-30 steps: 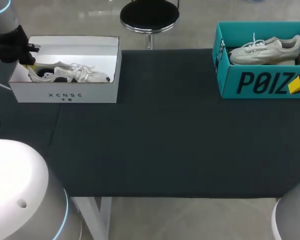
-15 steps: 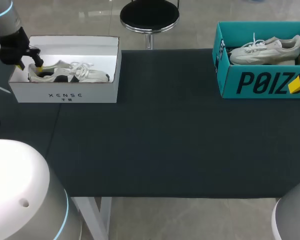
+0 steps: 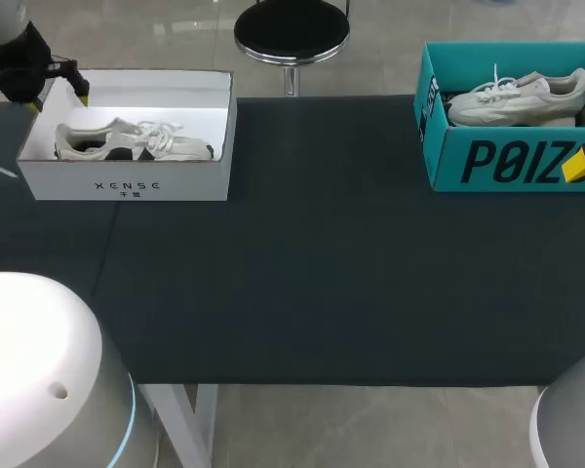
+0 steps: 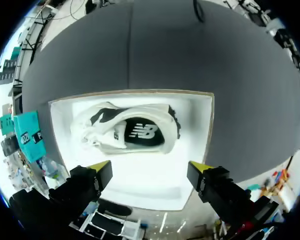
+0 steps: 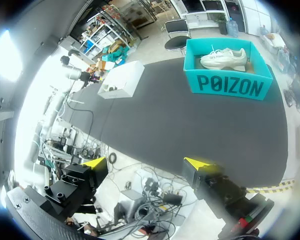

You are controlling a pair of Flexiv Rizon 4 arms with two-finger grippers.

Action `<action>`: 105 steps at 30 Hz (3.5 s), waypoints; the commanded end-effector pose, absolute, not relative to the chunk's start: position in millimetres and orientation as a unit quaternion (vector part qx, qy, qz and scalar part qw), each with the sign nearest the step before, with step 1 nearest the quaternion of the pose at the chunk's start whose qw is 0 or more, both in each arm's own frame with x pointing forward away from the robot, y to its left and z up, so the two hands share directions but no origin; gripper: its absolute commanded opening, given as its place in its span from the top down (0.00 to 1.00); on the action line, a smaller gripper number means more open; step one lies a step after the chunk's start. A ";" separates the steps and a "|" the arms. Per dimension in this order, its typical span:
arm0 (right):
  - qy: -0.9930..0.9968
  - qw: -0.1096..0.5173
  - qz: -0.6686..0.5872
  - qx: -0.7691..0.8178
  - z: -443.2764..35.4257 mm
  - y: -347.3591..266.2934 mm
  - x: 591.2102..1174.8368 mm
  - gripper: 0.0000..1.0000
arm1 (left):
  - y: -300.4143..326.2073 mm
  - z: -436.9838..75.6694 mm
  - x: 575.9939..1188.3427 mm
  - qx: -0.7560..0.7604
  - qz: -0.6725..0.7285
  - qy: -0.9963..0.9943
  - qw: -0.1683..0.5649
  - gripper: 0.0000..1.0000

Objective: Take the shoe out of the shoebox, open the shoe tongue, remove and reinsert the insole, then place the shoe into the shoebox

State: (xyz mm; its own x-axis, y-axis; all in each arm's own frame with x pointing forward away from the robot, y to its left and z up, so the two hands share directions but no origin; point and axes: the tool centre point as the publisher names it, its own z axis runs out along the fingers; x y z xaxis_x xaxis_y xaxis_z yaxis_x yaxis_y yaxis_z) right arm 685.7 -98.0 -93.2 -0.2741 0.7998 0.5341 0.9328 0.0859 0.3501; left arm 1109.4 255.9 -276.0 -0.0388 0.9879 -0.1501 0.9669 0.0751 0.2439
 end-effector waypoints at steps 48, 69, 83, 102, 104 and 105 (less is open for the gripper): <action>-0.730 0.104 -0.321 -0.594 -93.4 -97.6 687.8 0.00 | 143.4 -202.3 993.4 0.491 -0.038 0.865 0.096 0.00; -0.677 0.031 -0.396 -0.619 -64.0 -160.0 748.2 0.00 | 143.4 -202.3 993.4 0.491 -0.038 0.865 0.096 0.00; -0.707 -0.055 -0.174 -0.683 -107.0 -214.6 844.4 0.00 | 143.4 -202.3 993.4 0.491 -0.038 0.865 0.096 0.00; -0.713 -0.062 -0.157 -0.680 -125.3 -260.1 952.4 0.00 | 143.4 -202.3 993.4 0.491 -0.038 0.865 0.096 0.00; -0.713 -0.062 -0.157 -0.680 -125.3 -260.1 952.4 0.00 | 143.4 -202.3 993.4 0.491 -0.038 0.865 0.096 0.00; -0.713 -0.062 -0.157 -0.680 -125.3 -260.1 952.4 0.00 | 143.4 -202.3 993.4 0.491 -0.038 0.865 0.096 0.00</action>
